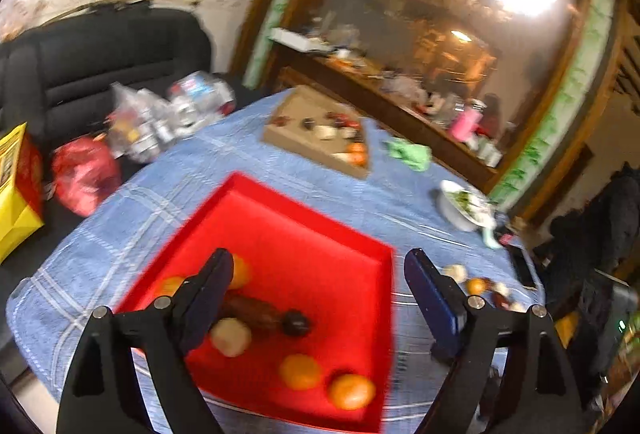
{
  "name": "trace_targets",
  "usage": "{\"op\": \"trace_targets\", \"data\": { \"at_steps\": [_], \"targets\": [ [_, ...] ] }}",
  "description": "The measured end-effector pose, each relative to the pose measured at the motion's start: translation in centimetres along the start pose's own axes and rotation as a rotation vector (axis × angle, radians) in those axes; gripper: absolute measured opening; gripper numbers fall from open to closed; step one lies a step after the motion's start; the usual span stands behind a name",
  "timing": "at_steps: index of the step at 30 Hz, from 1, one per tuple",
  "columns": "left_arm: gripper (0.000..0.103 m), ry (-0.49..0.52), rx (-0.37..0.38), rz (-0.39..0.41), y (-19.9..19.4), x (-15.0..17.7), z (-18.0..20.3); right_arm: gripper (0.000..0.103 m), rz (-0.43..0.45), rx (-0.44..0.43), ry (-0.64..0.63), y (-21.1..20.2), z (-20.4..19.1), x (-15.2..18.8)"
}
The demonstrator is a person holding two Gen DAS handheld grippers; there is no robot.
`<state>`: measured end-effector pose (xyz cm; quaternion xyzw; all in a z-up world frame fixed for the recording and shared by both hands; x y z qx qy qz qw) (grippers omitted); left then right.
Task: Organize fruits
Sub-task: 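Move both grippers back toward the remaining items on the tablecloth, then grasp a pale yam chunk with each gripper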
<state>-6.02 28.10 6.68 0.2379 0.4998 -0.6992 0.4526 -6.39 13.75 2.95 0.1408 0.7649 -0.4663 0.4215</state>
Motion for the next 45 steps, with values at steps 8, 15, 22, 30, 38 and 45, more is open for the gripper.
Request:
{"op": "trace_targets", "data": {
  "at_steps": [8, 15, 22, 30, 38, 45],
  "targets": [
    [0.087, 0.090, 0.092, -0.030, 0.0, 1.2, 6.1, 0.102, 0.166, 0.236, 0.118, -8.4, 13.5, -2.0],
    [0.087, 0.107, 0.135, -0.112, 2.7, 3.6, 9.0, 0.085, 0.139, 0.331, 0.413, -12.7, 27.1, 0.4],
    [0.062, 0.173, 0.193, -0.140, 3.1, 5.0, 11.8, 0.068, 0.053, 0.464, 0.400, -11.0, 31.8, 3.6],
    [0.050, 0.253, 0.228, -0.192, 4.4, 6.6, 15.0, 0.064, -0.023, 0.500, 0.409, -7.5, 34.8, 5.2],
    [0.050, 0.333, 0.223, -0.258, 8.8, 8.3, 19.1, 0.044, -0.044, 0.474, 0.435, -5.7, 35.5, 6.2],
    [0.050, 0.290, 0.234, -0.367, 15.9, 10.4, 22.0, 0.044, -0.024, 0.436, 0.460, -6.1, 35.5, 6.2]
  ]
}}
Point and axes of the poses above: each gripper's, at about its wrist camera, not at the fingertips, and y roughly the way its jaws point, z to its right, x to its underside, the point moved 10 cm from there along y, roughly the way its jaws point, and after that the axes turned 5 degrees about z, right-handed, at the moved point
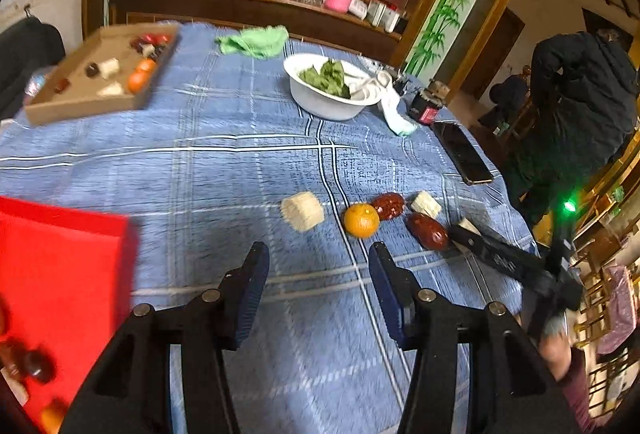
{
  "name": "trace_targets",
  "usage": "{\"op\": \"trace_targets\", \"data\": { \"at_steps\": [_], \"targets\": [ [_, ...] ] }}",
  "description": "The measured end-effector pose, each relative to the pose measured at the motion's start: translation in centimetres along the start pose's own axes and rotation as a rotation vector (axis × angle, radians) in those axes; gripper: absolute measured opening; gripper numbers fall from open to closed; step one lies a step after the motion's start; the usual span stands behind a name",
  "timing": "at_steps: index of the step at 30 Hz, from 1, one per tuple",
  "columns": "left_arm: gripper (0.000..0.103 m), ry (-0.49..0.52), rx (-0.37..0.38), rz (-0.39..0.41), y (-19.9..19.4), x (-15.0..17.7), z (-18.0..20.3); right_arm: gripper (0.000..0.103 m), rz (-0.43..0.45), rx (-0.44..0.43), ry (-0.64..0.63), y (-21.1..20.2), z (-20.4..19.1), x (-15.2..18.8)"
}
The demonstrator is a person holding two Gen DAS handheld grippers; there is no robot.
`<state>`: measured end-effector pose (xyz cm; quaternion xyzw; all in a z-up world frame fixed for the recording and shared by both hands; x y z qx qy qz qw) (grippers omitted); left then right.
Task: Organize fruits
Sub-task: 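Grasp a pale yam chunk with each gripper, then carry both yam chunks over the red tray and open both grippers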
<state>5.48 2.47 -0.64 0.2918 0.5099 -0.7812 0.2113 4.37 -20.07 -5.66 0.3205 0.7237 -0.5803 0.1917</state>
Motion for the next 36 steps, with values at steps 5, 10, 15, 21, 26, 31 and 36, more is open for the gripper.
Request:
{"op": "trace_targets", "data": {
  "at_steps": [5, 10, 15, 21, 26, 31, 36],
  "targets": [
    [0.050, -0.042, -0.006, -0.016, 4.1, -1.1, -0.2, 0.044, 0.006, -0.016, 0.000, -0.3, -0.4, 0.0],
    [0.050, 0.010, -0.052, -0.044, 7.3, -1.1, 0.1, 0.044, 0.012, -0.028, -0.007, -0.5, -0.9, 0.0],
    [0.028, 0.033, -0.094, -0.072, 8.7, 0.0, -0.5, 0.044, 0.016, -0.034, -0.008, -0.6, -1.1, -0.2],
    [0.028, -0.019, -0.085, -0.020, 5.8, -0.4, -1.5, 0.044, 0.021, -0.046, -0.010, -0.8, -1.3, -0.2],
    [0.028, -0.047, -0.056, 0.051, 1.3, -0.9, -1.5, 0.044, 0.042, -0.066, -0.013, -1.3, -1.7, -0.4],
    [0.029, -0.094, -0.066, 0.141, -4.6, -1.0, -3.5, 0.044, 0.055, -0.065, -0.041, -1.4, -2.4, -0.2],
    [0.029, -0.160, -0.125, 0.200, -9.3, 0.0, -8.2, 0.044, 0.058, -0.045, -0.056, -1.4, -2.8, 0.1]
  ]
}}
Point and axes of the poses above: each gripper's, at about its wrist camera, not at the fingertips, and y roughly the way its jaws point, z to its right, x to its underside, the point moved 10 cm from there along y, roughly the way its jaws point, and after that the axes turned 5 degrees about z, right-handed, at the moved point
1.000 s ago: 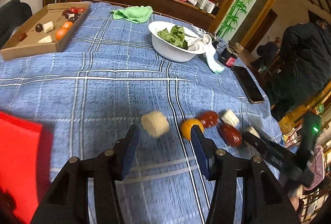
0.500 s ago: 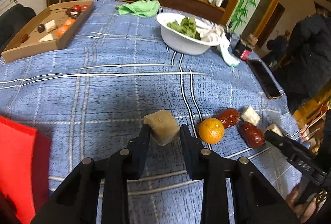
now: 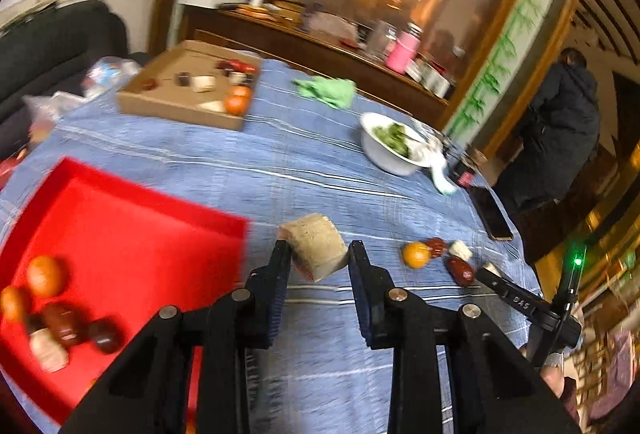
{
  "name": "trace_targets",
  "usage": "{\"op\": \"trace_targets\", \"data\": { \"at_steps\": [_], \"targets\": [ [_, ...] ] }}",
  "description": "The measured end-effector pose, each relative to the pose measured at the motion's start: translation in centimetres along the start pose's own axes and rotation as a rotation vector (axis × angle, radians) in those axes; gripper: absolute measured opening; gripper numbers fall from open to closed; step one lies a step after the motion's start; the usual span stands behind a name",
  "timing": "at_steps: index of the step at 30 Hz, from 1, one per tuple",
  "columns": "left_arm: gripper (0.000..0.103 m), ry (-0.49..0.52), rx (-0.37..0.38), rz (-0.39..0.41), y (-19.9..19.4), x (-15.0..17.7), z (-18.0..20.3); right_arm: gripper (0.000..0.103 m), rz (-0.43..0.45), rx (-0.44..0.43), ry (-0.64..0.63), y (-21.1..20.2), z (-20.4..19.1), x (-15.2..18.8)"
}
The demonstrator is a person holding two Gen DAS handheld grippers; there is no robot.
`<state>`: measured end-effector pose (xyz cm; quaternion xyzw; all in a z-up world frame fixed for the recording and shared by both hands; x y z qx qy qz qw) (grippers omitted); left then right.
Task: Organize fruits
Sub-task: 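Carry both yam chunks over the red tray and open both grippers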
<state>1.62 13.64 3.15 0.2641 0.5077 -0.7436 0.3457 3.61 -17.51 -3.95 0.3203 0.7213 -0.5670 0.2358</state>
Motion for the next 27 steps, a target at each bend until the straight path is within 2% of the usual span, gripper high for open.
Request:
{"op": "trace_targets", "data": {
  "at_steps": [3, 8, 13, 19, 24, 27],
  "targets": [
    [0.029, -0.013, -0.059, 0.021, -1.4, -0.1, -3.3, 0.044, 0.007, 0.007, -0.003, -1.0, -0.6, 0.1],
    [0.029, -0.103, -0.109, 0.038, -2.8, 0.0, -8.6, 0.045, 0.010, -0.060, -0.032, -3.3, -4.9, 0.4],
    [0.029, -0.159, -0.130, 0.053, -3.8, 0.3, -11.8, 0.045, -0.003, -0.167, -0.145, -4.6, -13.1, 1.0],
    [0.029, -0.206, -0.142, 0.049, -4.2, 0.7, -14.5, 0.045, -0.066, -0.313, -0.289, -4.1, -24.0, 3.9],
    [0.029, -0.226, -0.156, 0.046, -4.0, 1.0, -16.1, 0.045, -0.119, -0.385, -0.381, -3.0, -30.9, 6.9],
    [0.029, -0.249, -0.158, 0.048, -3.7, 1.0, -17.0, 0.046, -0.144, -0.399, -0.426, -2.2, -33.6, 8.4]
  ]
}}
Point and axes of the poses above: each gripper's, at about its wrist camera, not at the fingertips, and y roughly the way its jaws point, z to its right, x to its underside, the point moved 10 cm from there along y, roughly the way its jaws point, and after that the axes turned 5 degrees about z, right-handed, at the moved point
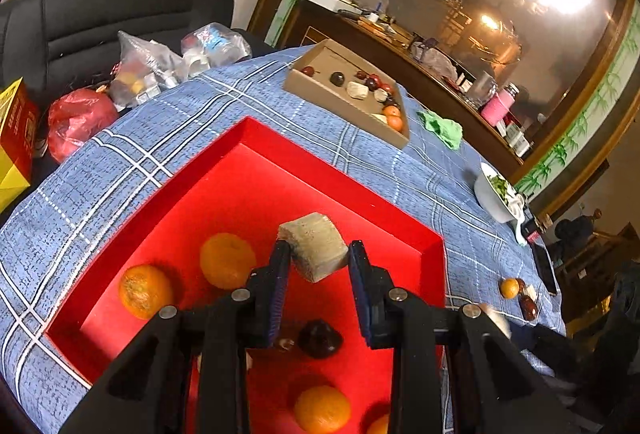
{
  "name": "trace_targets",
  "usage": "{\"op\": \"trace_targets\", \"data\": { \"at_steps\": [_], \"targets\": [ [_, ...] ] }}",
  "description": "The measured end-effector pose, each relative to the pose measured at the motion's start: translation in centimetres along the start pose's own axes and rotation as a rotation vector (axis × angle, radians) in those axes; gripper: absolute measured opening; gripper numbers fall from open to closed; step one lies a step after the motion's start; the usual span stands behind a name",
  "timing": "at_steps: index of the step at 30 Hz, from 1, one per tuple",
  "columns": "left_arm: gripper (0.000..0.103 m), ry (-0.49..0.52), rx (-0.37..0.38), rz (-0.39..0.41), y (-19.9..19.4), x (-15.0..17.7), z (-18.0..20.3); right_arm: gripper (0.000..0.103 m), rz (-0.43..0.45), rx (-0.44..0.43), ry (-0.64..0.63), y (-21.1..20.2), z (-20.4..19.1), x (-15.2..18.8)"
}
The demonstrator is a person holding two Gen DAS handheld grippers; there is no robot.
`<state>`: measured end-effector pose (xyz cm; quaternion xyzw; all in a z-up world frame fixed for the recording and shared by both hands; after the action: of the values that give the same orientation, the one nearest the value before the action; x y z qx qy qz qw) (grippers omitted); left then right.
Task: Organize fruits
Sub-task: 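Carry both yam chunks over the red tray and open both grippers, then move both grippers back toward the remaining fruit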
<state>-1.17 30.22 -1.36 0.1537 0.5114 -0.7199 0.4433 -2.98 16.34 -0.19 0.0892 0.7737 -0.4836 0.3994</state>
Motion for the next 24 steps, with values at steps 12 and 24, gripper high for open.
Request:
{"op": "trace_targets", "data": {
  "at_steps": [12, 24],
  "targets": [
    [0.044, -0.058, 0.016, 0.014, -0.2, -1.0, -1.9, 0.047, -0.075, -0.001, -0.110, 5.2, -4.3, 1.5],
    [0.088, 0.016, 0.057, 0.139, -5.0, -2.7, 3.0, 0.071, 0.095, 0.090, -0.059, -1.1, -0.8, -0.8]
  ]
}}
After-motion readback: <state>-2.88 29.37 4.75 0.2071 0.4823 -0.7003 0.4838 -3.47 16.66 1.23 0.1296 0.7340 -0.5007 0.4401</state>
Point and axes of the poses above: each gripper's, at about its wrist camera, not at the fingertips, and y roughly the way its jaws point, z to its right, x to its underside, the point moved 10 cm from there along y, roughly the way its jaws point, and after that the axes turned 5 degrees about z, right-handed, at the moved point
